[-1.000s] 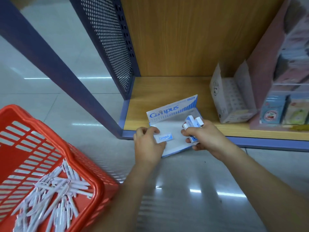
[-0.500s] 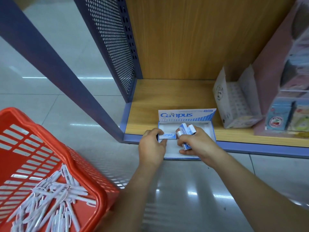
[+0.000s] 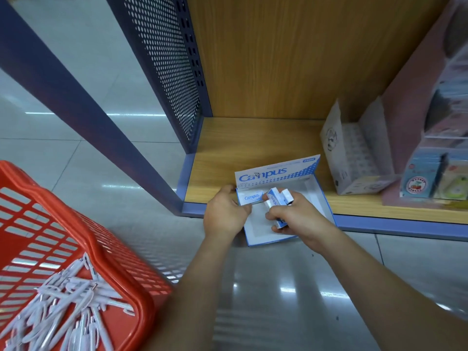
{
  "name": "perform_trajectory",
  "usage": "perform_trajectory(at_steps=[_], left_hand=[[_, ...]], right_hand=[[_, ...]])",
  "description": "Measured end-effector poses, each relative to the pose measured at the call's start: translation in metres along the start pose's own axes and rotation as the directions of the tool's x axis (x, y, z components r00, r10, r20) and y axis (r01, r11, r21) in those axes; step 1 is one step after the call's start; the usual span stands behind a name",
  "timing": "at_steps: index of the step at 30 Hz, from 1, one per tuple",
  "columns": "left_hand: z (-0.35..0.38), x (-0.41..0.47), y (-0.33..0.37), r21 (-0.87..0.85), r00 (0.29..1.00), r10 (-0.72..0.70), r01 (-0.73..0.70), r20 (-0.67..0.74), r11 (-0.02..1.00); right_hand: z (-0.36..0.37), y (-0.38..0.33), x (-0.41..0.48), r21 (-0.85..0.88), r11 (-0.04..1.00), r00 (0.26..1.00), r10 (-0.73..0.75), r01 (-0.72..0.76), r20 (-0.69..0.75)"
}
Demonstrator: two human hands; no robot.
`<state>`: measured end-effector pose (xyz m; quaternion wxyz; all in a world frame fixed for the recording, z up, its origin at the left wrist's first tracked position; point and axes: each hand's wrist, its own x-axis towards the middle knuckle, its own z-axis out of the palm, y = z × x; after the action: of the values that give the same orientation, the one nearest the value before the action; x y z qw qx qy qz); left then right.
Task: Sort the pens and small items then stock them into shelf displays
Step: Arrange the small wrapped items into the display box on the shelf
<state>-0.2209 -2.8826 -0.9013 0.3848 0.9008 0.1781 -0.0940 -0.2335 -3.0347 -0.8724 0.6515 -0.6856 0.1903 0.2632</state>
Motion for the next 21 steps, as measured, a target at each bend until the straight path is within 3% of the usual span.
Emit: perform_trajectory(at_steps=[7, 12, 15, 18, 21], left_hand=[[0.006, 0.002, -0.001, 0.029, 0.997, -0.035, 0.037, -0.062, 0.999], [0.005, 0.002, 0.001, 0.010, 0.998, -0.069, 0.069, -0.001, 0.998], [-0.003, -0.007, 0.003, -0.056, 0.995, -0.075, 0.071, -0.070, 0.996], [-0.009, -0.032, 0.010, -0.305, 0.985, -0.029, -0.024, -0.170, 0.952], [-0.007, -0.055, 0.026, -0.562, 0.996, -0.011, 0.059, 0.089, 0.825]], right_hand=[[0.008, 0.000, 0.000, -0.130, 0.990, 0.999, -0.054, 0.054, 0.001], [0.013, 0.002, -0.001, -0.063, 0.986, 0.971, -0.164, 0.155, -0.173], [0.013, -0.002, -0.002, 0.204, 0.973, 0.961, -0.045, 0.104, -0.274], [0.013, -0.008, -0.009, 0.562, 0.827, 0.988, 0.100, -0.014, -0.122], [0.018, -0.014, -0.019, 0.612, 0.784, 0.994, 0.074, -0.105, 0.076]])
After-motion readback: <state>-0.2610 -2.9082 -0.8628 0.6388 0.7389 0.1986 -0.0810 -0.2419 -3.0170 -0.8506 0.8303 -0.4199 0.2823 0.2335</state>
